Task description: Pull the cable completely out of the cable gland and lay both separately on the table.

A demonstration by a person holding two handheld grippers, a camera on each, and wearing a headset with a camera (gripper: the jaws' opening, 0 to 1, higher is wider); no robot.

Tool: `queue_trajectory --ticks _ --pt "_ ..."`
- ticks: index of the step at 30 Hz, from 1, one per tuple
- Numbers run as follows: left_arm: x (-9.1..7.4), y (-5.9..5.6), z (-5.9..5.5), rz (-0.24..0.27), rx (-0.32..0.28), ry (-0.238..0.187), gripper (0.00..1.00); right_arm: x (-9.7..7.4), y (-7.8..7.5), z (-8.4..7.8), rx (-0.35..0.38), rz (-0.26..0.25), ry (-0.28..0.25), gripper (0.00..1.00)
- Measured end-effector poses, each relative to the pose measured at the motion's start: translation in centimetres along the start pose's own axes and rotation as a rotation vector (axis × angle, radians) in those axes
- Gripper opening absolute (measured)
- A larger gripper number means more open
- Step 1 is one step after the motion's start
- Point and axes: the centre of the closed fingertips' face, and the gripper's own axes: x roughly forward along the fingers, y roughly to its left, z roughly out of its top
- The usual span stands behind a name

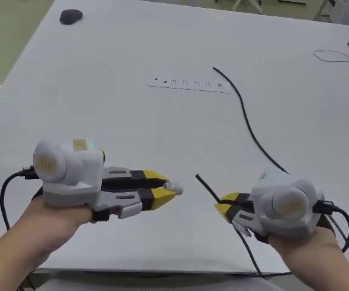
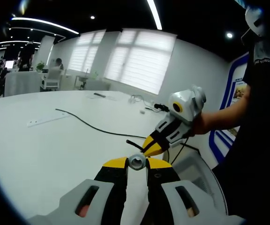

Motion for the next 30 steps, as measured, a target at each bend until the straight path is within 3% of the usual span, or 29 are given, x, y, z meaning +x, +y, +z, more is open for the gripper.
queue_trajectory --ticks 8,15,30 --pt "0.2 0.2 -1.3 0.006 0.007 0.022 0.15 -0.1 -1.1 0.0 0.046 -0.021 0.004 0.00" --pt "0.5 0.0 -1.7 -0.001 0.014 0.008 0.15 -0.1 -1.5 0.0 0.027 -0.044 0.027 0.00" --pt "0.3 0.4 -3.4 0.009 -0.002 0.003 0.15 0.0 -3.9 1.8 0.044 -0.080 0.019 0.00"
